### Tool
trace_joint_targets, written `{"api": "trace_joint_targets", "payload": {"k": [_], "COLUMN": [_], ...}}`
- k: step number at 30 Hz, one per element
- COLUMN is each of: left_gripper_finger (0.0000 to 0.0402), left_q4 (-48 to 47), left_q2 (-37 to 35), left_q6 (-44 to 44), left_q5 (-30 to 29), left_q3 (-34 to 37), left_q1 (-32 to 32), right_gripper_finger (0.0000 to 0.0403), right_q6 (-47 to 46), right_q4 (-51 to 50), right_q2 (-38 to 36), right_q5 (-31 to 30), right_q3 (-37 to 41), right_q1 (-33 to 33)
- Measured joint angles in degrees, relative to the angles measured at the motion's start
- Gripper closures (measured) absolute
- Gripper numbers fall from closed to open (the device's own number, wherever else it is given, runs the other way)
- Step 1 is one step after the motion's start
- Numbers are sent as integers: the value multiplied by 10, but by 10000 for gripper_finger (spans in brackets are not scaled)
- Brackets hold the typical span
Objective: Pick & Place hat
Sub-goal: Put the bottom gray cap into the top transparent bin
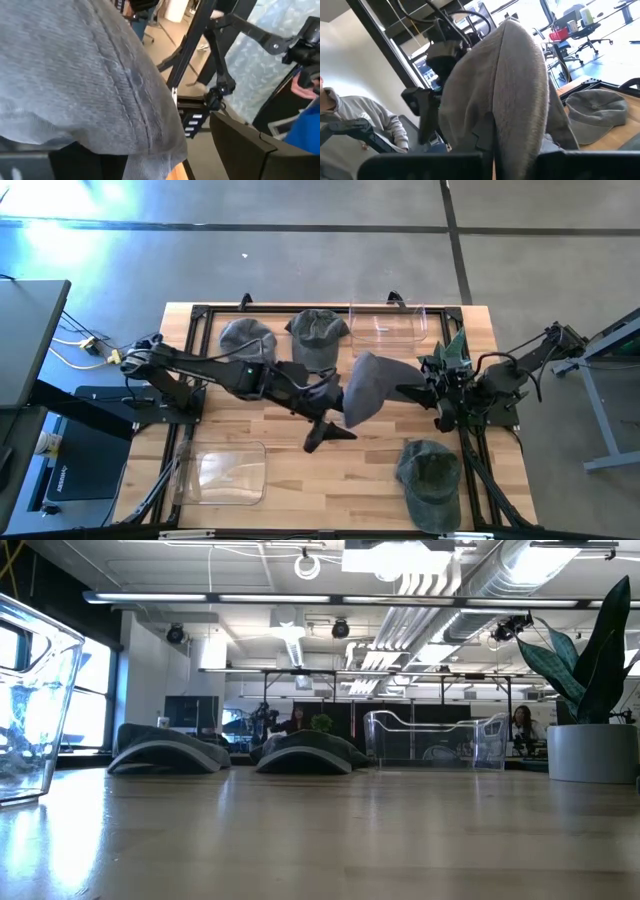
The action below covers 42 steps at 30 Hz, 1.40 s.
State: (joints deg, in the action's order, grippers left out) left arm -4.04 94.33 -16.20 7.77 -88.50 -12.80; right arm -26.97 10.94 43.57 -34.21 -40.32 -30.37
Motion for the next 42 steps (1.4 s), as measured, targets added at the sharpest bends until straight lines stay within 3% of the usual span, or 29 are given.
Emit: {"api": "trace_joint_targets", "payload": {"k": [7, 12, 17, 29, 34, 38, 42], "left_gripper_finger": [211, 263, 286, 289, 288, 263, 211], "left_q4": [-1, 8, -6, -76, -164, -220, -221], "left_q2": [-3, -44, -75, -92, -92, -92, -92], "left_q6": [26, 29, 29, 24, 1, -52, -66], "left_q5": [-67, -53, -26, -51, -51, -31, -5], "left_q3": [2, 0, 2, 2, 2, 2, 2], "left_q1": [-4, -4, -4, -4, -1, 10, 8], "right_gripper_finger": [397, 385, 394, 392, 393, 396, 395], "right_q6": [-4, -15, -15, -13, 1, 25, 46], "right_q4": [0, -11, -14, -18, 4, 24, 41], "right_q2": [-1, -1, -1, -1, -1, -11, -27], "right_q5": [5, 16, 32, 28, 31, 64, 83], "right_q3": [0, 0, -1, -1, -1, -1, -1], "right_q1": [0, -1, -1, 0, 0, 0, 0]}}
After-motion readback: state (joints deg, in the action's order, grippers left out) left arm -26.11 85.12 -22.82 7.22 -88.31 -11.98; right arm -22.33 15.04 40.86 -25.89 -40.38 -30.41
